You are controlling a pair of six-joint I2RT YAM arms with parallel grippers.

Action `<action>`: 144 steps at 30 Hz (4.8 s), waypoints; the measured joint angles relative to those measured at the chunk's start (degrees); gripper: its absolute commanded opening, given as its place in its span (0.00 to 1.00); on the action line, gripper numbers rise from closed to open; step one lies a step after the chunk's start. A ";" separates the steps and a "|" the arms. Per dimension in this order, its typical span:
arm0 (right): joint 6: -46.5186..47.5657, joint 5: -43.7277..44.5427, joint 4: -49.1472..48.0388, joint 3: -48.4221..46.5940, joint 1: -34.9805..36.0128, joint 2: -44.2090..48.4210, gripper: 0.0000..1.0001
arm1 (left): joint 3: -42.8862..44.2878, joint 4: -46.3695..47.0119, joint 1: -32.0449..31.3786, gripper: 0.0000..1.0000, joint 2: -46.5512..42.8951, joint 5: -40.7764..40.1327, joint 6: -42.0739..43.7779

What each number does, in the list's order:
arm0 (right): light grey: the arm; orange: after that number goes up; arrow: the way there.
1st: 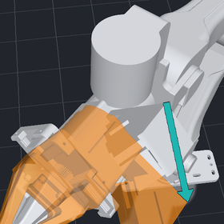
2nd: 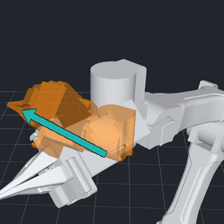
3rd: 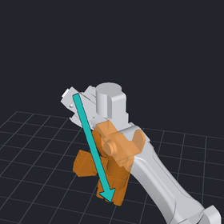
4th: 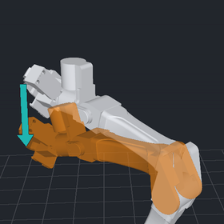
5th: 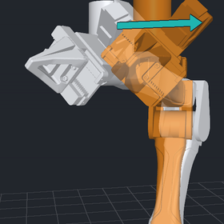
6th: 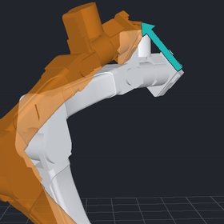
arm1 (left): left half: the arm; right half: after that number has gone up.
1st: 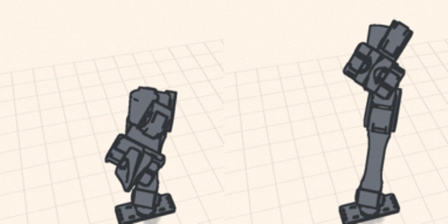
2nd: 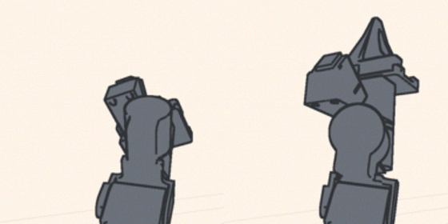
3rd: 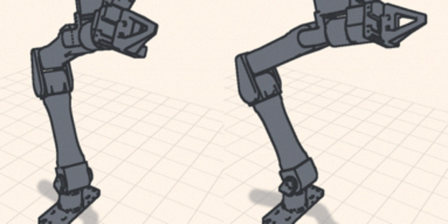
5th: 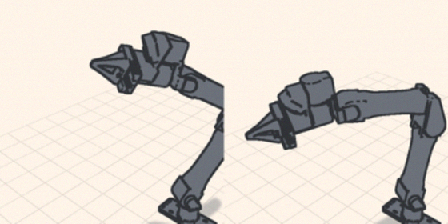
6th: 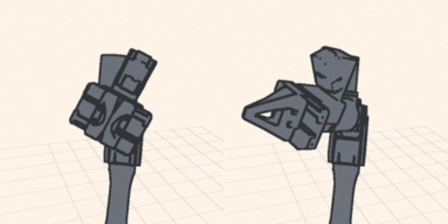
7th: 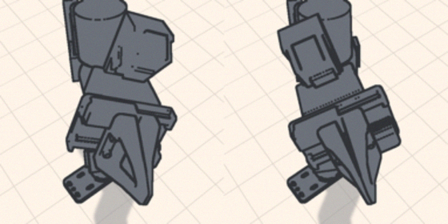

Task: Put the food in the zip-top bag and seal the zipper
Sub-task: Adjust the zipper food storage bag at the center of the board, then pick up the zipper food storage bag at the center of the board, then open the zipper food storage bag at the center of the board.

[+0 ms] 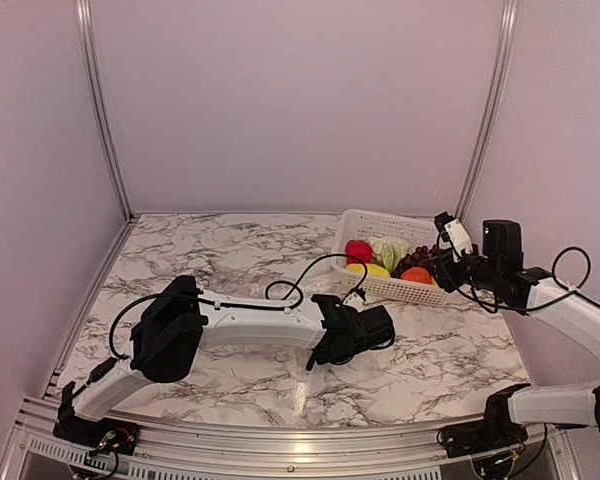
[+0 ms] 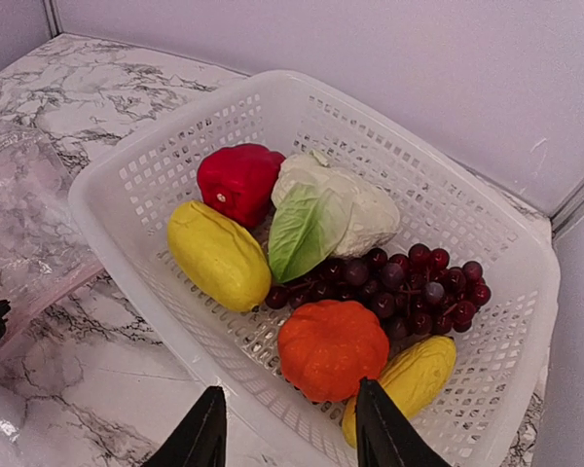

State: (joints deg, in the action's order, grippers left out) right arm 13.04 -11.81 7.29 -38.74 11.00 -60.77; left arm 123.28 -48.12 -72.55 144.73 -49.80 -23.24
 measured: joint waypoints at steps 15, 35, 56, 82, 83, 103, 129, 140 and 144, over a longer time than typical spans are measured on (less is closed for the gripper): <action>0.24 -4.52 0.02 0.00 0.00 -0.02 0.43 | -12.35 11.32 2.05 0.61 -14.36 10.40 2.91; 0.37 -5.84 0.04 0.00 0.00 -0.04 0.43 | -3.41 3.58 3.39 0.25 -0.50 4.44 -2.12; -2.29 -19.28 1.77 -8.85 8.94 -10.14 0.49 | -31.67 17.05 10.23 0.00 -39.78 9.40 -2.91; -31.26 -36.20 -5.14 -38.03 24.11 -44.41 0.00 | -39.52 35.17 9.88 0.22 -45.05 17.55 -7.72; -31.69 -36.17 -5.16 -38.05 24.11 -44.46 0.00 | -39.50 35.06 9.88 0.33 -45.00 17.38 -8.00; -35.32 -29.49 -6.82 -35.89 24.41 -38.10 0.00 | -34.95 32.79 9.20 0.22 -38.66 14.08 -7.45; -32.70 -26.86 -2.82 -34.53 24.46 -37.66 0.00 | -35.06 33.00 11.52 0.32 -38.18 13.75 -1.42; -31.32 -25.14 -0.92 -33.29 23.58 -36.96 0.00 | -32.17 32.59 12.35 0.00 -33.79 11.85 1.22; -31.45 -21.90 1.51 -31.10 20.41 -35.87 0.00 | -34.58 31.91 12.41 0.00 -37.42 7.19 1.36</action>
State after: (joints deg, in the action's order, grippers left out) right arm -18.41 -33.71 8.80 -69.84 31.42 -96.64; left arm 88.71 -16.21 -60.14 107.31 -42.61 -21.89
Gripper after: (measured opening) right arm 0.003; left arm 0.014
